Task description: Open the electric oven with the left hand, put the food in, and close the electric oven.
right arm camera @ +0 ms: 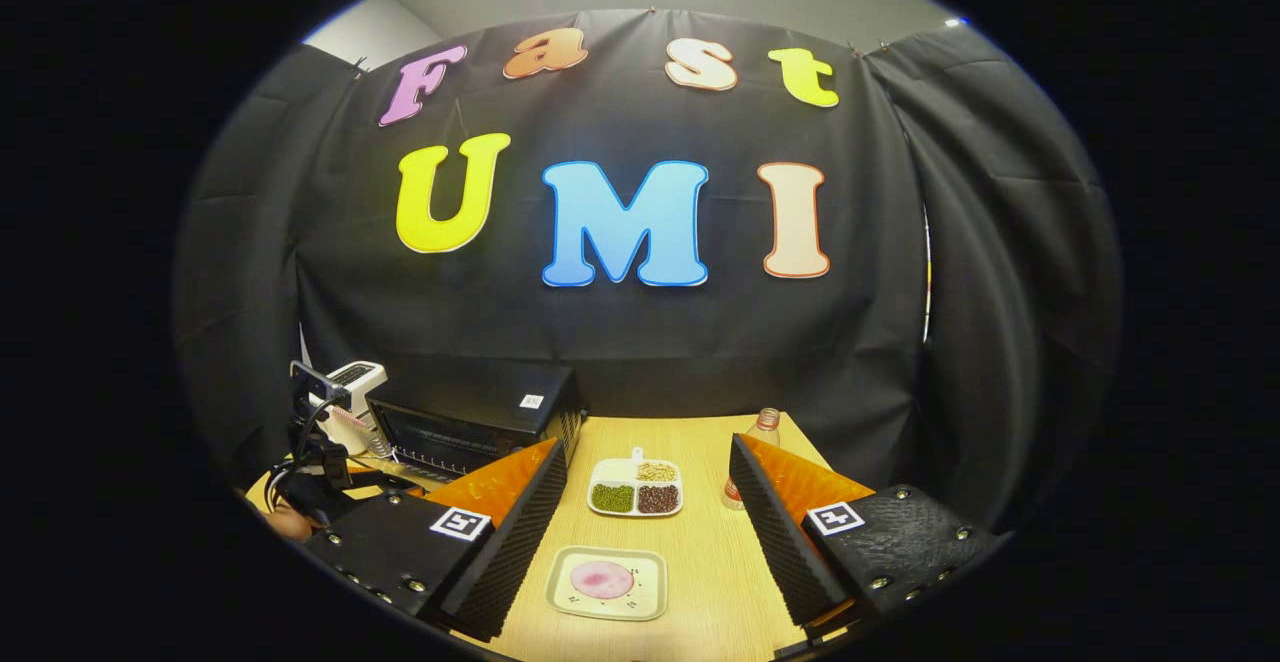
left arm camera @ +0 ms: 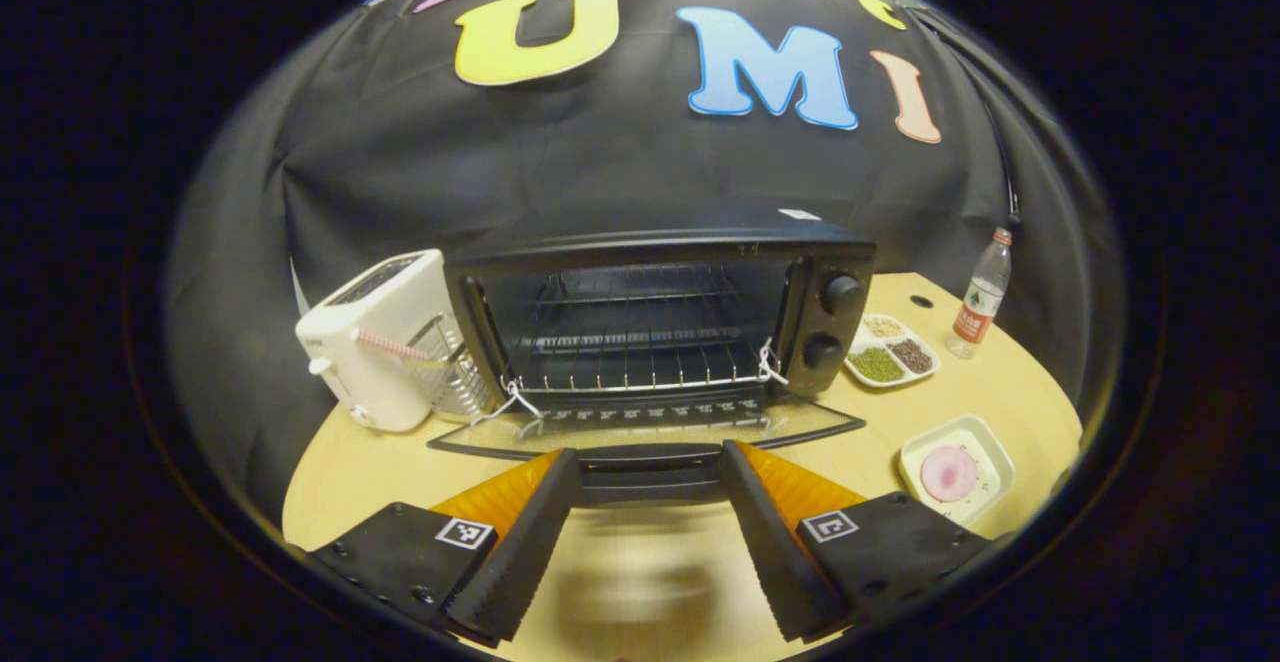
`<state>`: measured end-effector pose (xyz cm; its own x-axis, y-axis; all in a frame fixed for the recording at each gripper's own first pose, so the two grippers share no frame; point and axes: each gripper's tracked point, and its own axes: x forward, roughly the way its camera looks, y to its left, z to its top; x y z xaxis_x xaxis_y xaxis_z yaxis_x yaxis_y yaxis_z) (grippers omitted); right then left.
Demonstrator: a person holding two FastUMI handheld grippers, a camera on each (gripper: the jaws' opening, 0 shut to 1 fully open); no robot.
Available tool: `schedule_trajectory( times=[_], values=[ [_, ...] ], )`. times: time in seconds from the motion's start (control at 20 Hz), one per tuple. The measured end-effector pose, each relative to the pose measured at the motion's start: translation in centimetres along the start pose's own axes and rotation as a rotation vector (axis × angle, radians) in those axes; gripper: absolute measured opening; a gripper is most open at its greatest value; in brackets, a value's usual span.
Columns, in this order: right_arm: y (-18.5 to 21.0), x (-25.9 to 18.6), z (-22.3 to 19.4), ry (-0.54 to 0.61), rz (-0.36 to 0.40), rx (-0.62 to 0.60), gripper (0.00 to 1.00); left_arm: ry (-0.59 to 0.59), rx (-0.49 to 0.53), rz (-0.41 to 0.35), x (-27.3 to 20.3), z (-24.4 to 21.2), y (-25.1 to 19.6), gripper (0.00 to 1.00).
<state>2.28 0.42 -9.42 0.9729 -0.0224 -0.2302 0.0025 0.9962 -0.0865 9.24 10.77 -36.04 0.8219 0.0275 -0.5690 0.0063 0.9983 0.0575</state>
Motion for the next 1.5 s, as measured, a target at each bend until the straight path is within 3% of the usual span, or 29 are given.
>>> schedule_trajectory(
  times=[0.05,0.15,0.35,0.45,0.55,0.6,1.1,1.35,1.4,1.45,1.5],
  values=[
    [0.0,-0.1,-0.3,0.011,0.002,0.008,0.99,0.011,-0.006,-0.002,0.0,-0.7,0.0,1.0],
    [-0.2,-0.3,-1.1,0.035,0.001,0.025,0.99,0.022,-0.002,0.004,0.1,-1.6,0.1,0.96],
    [-0.9,-0.7,-2.1,0.074,-0.002,0.054,0.99,0.049,0.004,0.013,-0.1,-3.2,0.6,1.0],
    [-1.3,-0.7,-2.6,0.091,-0.008,0.059,0.99,0.034,-0.014,0.025,-0.5,-2.9,1.0,1.0],
    [-1.6,-0.5,-3.6,0.127,-0.004,0.069,0.99,0.01,-0.016,0.028,-1.4,-1.8,1.1,0.92],
    [-1.7,-0.3,-4.5,0.159,0.001,0.071,0.99,-0.007,-0.02,0.025,-1.9,-1.0,1.0,0.96],
    [-2.0,2.8,-16.2,0.664,0.123,0.196,0.99,-0.412,-0.045,-0.024,-15.8,16.0,-2.7,1.0],
    [-2.0,6.0,-22.0,0.881,0.151,0.272,1.0,-0.476,-0.1,-0.017,-20.8,18.2,-2.0,1.0],
    [-2.1,6.4,-23.3,0.932,0.153,0.277,1.0,-0.474,-0.103,-0.01,-21.4,17.9,-1.7,0.91],
    [-2.4,6.8,-24.3,0.968,0.149,0.276,1.0,-0.47,-0.101,-0.001,-21.8,17.5,-1.3,1.0],
    [-2.7,7.3,-25.3,1.006,0.147,0.264,1.0,-0.465,-0.096,0.013,-22.1,17.1,-0.8,0.92]
  ],
)
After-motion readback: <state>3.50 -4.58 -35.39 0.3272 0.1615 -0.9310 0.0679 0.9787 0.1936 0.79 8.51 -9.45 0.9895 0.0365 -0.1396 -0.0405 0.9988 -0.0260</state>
